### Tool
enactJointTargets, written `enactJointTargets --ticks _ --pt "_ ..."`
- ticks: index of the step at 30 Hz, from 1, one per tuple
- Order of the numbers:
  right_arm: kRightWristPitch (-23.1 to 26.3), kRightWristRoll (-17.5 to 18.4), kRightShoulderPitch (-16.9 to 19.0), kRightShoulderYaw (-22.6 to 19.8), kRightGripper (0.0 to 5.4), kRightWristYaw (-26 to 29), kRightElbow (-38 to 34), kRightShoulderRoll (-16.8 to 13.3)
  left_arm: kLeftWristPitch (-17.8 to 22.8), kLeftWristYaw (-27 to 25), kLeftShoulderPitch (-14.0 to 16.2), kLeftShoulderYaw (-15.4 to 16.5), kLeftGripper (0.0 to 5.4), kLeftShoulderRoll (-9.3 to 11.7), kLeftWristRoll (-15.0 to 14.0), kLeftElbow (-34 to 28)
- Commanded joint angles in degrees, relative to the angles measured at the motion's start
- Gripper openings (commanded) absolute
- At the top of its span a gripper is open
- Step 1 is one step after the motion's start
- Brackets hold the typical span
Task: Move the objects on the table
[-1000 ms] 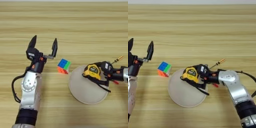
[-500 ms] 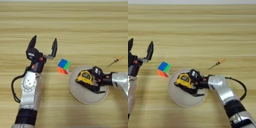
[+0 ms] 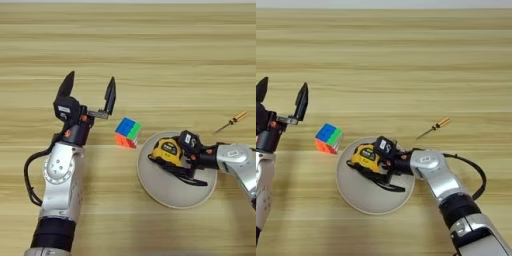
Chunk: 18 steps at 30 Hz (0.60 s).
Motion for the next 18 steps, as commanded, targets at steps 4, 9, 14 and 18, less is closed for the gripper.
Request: enactJointTargets --ticks 4,9,14,18 --pt "-2.4 -1.7 -1.9 0.9 4.16 -0.9 3.3 0.9 0.2 0.1 0.2 0.0 5.40 -0.1 0.3 0.0" --pt "-3.5 -2.0 -2.5 0.8 4.78 -1.4 5.3 1.1 0.1 0.1 0.2 0.0 5.40 -0.2 0.4 0.1" --pt "-4.7 -1.2 -2.4 0.4 5.30 -0.9 5.0 1.5 0.0 0.0 0.1 0.2 5.40 -0.1 0.2 0.4" --pt "-4.8 0.0 -2.1 -0.3 5.36 -0.5 3.4 1.7 0.0 -0.1 0.1 0.1 5.40 -0.2 0.1 0.5"
